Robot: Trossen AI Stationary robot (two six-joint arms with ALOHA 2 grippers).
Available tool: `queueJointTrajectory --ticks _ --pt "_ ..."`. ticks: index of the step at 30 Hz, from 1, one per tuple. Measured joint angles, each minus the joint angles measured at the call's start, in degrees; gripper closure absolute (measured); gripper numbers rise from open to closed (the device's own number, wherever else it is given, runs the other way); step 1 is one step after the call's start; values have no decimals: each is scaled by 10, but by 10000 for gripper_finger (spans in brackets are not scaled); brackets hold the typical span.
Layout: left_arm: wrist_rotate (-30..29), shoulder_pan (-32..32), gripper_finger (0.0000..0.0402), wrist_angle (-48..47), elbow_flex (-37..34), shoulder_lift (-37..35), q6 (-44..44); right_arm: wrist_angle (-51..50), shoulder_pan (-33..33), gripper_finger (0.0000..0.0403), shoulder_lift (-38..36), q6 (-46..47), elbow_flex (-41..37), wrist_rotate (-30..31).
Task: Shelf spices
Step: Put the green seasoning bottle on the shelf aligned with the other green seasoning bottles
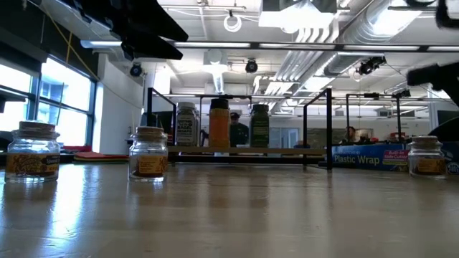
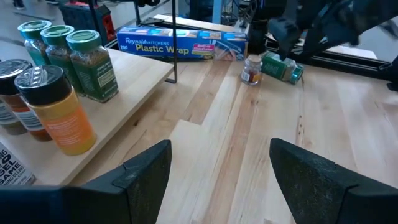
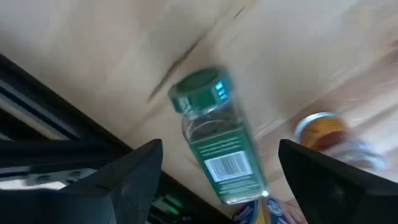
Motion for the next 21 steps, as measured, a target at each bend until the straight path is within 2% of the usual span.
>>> queueJointTrajectory --ticks 6,11,15,19,21 --pt "1 0 133 -1 0 0 0 37 48 87 5 4 -76 62" --pt "1 0 133 0 0 0 -4 85 62 99 5 -17 -100 100" --pt "1 0 133 0 0 0 -6 121 58 140 5 -43 -111 104" --pt "1 0 133 0 0 0 -10 142 49 207 9 -55 -110 104" --pt "1 0 133 0 0 0 -11 157 43 217 15 -52 -102 107"
